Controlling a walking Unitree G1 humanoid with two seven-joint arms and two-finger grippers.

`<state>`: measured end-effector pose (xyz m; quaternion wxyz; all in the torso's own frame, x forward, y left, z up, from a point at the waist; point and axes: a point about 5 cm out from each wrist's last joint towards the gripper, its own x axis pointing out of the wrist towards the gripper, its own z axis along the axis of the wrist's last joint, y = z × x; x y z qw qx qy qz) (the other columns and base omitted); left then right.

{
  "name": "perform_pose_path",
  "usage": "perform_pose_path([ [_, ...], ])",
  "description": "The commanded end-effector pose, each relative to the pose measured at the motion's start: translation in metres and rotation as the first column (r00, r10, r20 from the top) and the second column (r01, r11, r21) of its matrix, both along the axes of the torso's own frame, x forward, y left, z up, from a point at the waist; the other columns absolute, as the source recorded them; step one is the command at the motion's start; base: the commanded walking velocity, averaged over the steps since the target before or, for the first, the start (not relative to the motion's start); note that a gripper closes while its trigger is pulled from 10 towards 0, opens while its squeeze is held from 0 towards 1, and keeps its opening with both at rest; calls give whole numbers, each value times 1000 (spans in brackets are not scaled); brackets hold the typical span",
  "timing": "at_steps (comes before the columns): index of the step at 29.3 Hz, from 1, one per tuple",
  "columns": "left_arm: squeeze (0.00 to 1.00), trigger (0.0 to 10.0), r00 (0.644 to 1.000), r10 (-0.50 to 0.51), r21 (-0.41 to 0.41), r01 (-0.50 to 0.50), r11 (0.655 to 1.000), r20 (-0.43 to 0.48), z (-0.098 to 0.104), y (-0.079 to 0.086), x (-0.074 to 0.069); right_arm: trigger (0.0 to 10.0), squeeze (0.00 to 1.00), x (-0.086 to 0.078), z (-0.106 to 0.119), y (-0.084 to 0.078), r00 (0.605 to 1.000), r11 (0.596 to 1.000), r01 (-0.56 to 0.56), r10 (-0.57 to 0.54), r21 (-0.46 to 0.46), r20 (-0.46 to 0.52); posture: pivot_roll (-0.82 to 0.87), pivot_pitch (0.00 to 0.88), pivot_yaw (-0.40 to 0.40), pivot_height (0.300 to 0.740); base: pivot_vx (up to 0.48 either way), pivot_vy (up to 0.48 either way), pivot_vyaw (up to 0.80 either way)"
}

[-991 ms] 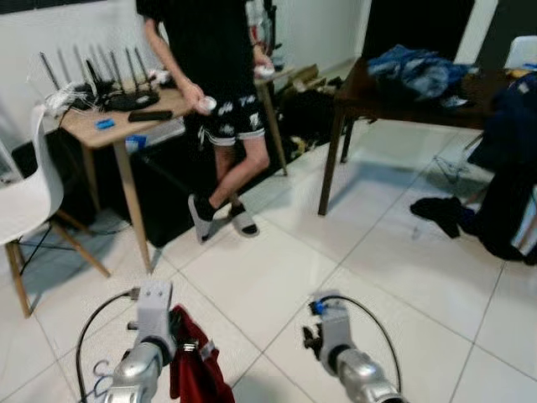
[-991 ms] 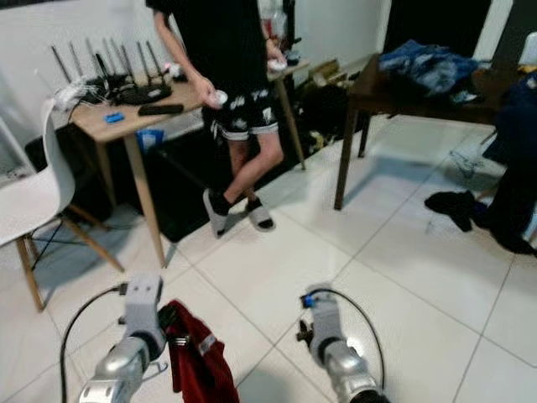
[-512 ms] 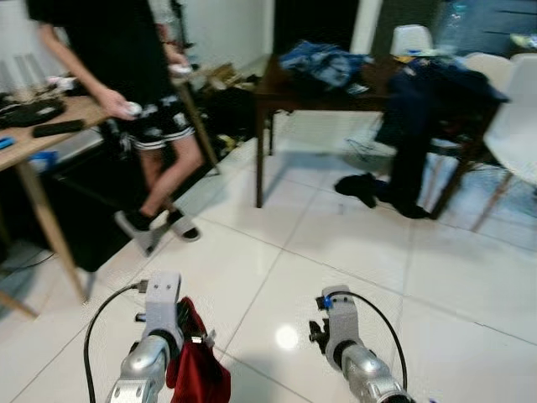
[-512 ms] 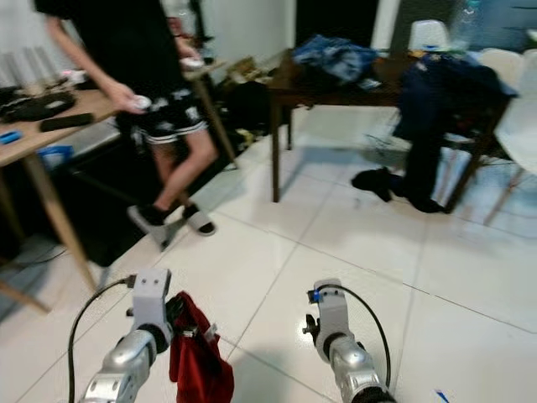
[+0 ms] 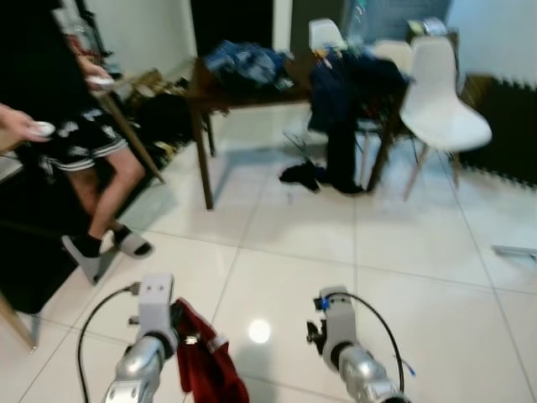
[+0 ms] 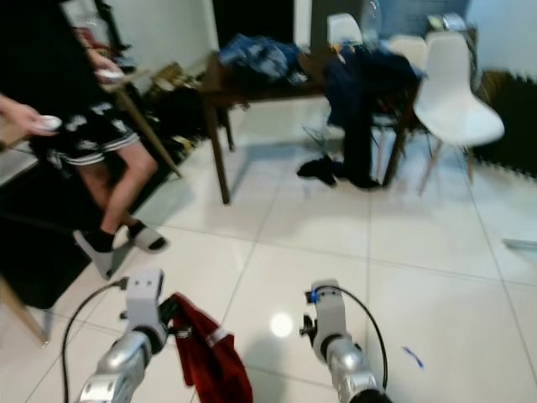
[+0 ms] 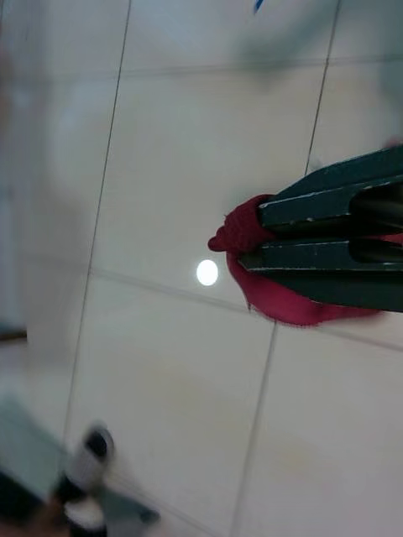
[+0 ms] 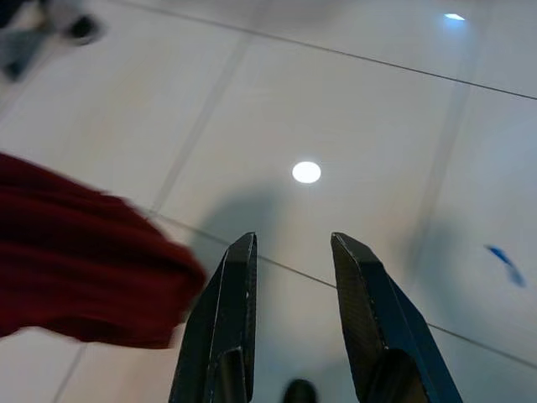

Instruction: Hang hanger

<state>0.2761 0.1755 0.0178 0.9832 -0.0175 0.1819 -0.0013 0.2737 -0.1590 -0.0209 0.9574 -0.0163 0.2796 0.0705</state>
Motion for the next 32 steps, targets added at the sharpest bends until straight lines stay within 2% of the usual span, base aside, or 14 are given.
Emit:
perform_pose_path([
  [1, 0, 10000, 1000, 7, -8, -6, 1000, 15, 4, -1, 3, 10000, 0, 2, 2, 2, 1000, 1000, 9, -9, 12, 15, 85, 37, 44, 740, 0, 0, -800],
  [7, 0, 10000, 1000, 14, 4, -14, 1000, 20, 3, 0, -4, 10000, 0, 2, 1, 9, 1000, 1000, -8, 7, 20, 7, 137, 40, 21, 740, 0, 0, -800],
  [8, 0, 10000, 999, 43, 15, -44, 999, 16, 2, 9, -13, 10000, 0, 6, 4, 17, 1000, 999, -27, 27, 28, 13, 145, 43, 20, 740, 0, 0, -800],
  [11, 0, 10000, 998, 67, 18, -67, 998, 5, -1, 16, -16, 10000, 0, 10, 7, 21, 999, 999, -36, 35, 32, 23, 140, 40, 28, 740, 0, 0, -800],
  [15, 0, 10000, 999, 50, 26, -49, 998, -5, -2, 17, -16, 10000, 0, 13, 11, 21, 999, 999, -31, 30, 37, 40, 126, 39, 38, 740, 0, 0, -800],
  [23, 0, 10000, 998, 54, -3, -54, 999, -22, -3, 10, -9, 10000, 0, 14, 12, 8, 998, 999, 30, -32, 45, 53, 93, 45, 52, 740, 0, 0, -800],
  [27, 0, 10000, 996, 88, -49, -86, 995, 34, 6, 6, -6, 10000, 0, 12, 12, 7, 998, 999, 16, -18, 45, 60, 110, 53, 35, 740, 0, 0, -800],
  [32, 0, 10000, 994, 98, -31, -96, 995, 48, 8, 7, -8, 10000, 0, 10, 10, 8, 999, 999, -1, -1, 38, 49, 151, 61, 17, 740, 0, 0, -800],
])
